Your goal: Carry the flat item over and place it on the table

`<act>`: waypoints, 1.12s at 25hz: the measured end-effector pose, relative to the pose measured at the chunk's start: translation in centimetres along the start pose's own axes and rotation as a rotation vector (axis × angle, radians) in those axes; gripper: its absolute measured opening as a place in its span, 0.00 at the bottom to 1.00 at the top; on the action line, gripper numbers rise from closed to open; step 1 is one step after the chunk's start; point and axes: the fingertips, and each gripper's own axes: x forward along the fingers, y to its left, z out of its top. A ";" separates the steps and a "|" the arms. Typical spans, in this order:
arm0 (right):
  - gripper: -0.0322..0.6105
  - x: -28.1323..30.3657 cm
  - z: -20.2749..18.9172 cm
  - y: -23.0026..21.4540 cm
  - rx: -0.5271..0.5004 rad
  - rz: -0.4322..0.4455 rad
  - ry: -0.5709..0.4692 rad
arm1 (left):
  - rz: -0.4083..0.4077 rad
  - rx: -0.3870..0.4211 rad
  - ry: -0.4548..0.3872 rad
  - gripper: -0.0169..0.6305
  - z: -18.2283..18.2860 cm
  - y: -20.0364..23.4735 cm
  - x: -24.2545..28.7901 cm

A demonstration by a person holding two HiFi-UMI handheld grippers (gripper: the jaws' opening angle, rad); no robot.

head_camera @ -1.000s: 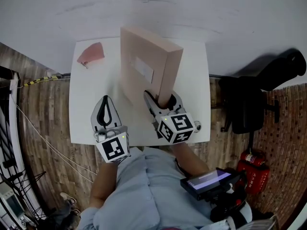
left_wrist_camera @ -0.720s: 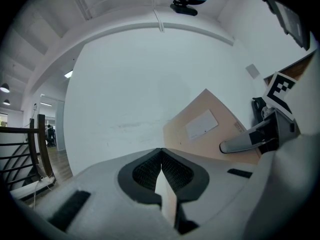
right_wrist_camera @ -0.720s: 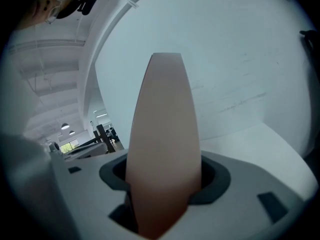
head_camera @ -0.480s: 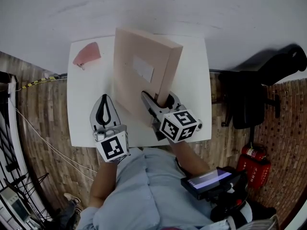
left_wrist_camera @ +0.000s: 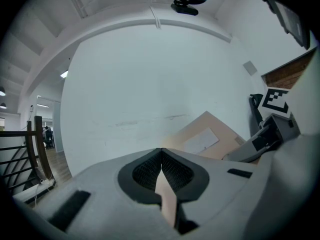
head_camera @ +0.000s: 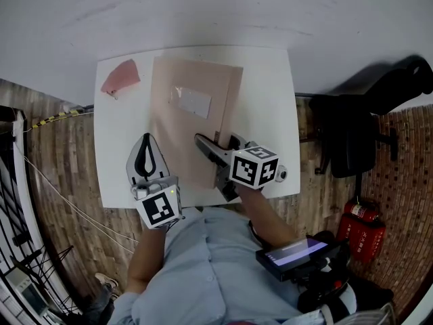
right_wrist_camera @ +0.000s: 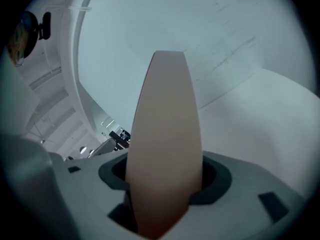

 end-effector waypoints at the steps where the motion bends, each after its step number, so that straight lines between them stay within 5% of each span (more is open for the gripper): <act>1: 0.50 0.2 -0.4 -0.1 0.015 0.012 0.025 | 0.000 0.002 -0.002 0.04 0.0 0.0 0.0; 20: 0.61 3.3 -2.7 -4.3 0.146 0.024 0.227 | 0.002 -0.029 0.041 0.04 -1.1 0.5 1.3; 28: 0.66 3.7 -3.4 -5.0 0.122 0.017 0.279 | -0.006 -0.034 0.053 0.04 -1.5 0.2 1.9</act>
